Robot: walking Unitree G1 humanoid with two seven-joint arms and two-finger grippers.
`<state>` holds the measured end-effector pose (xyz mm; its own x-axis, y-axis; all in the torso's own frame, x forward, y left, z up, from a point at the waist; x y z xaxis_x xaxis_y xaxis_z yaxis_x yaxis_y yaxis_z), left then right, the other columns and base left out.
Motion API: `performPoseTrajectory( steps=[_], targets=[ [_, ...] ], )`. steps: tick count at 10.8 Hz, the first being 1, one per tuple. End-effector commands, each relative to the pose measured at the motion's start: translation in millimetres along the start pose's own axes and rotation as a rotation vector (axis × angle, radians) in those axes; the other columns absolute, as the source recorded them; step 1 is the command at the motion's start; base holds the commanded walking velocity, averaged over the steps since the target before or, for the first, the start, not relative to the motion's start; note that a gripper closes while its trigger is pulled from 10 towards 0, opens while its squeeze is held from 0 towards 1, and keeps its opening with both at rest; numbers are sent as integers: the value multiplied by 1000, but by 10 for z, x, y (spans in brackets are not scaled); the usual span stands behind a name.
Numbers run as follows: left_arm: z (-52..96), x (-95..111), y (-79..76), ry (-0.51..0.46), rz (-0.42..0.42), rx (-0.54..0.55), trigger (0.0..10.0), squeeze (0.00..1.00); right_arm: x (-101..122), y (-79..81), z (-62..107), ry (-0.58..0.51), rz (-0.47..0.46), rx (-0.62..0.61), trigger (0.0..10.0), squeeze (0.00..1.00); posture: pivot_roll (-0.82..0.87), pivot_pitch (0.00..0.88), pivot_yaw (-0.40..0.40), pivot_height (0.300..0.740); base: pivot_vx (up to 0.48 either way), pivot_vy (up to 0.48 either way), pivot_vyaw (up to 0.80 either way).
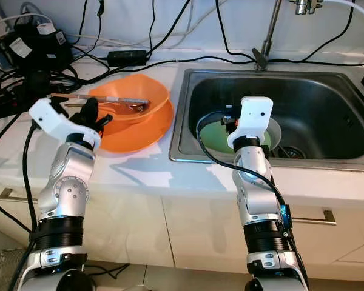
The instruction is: Kitchen organization
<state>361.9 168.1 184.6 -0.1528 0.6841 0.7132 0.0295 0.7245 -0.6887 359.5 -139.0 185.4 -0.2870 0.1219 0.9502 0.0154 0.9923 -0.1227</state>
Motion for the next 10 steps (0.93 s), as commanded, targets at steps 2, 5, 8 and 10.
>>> performPoseTrajectory(
  steps=[2,5,8,10],
  targets=[
    [39,28,-126,6,-18,-48,10000,0,27,27,-43,-1,-2,18,10000,0,62,0,52,740,0,0,0],
    [39,194,-322,-25,-31,-124,10000,0,29,35,-52,-2,-3,20,10000,0,70,0,49,740,0,0,0],
    [60,257,-517,6,-49,-209,10000,0,31,48,-63,-1,-4,27,10000,0,68,0,52,740,0,0,0],
    [87,241,-608,46,-78,-264,10000,0,30,48,-69,-1,-3,31,10000,0,67,0,51,740,0,0,0]
  ],
)
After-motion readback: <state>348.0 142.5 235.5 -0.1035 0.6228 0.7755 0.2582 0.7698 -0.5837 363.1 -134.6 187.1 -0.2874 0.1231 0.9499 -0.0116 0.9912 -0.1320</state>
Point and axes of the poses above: a point about 5 cm out from each wrist's last joint towards the gripper, its own z axis pointing back from the gripper into the wrist, its own x axis along the axis of the wrist's last joint, y = z × x, the point moved 2 cm from there along -z, pointing out of the wrist towards the gripper, and after that the axes turned 7 degrees about z, right-handed, at the moved point
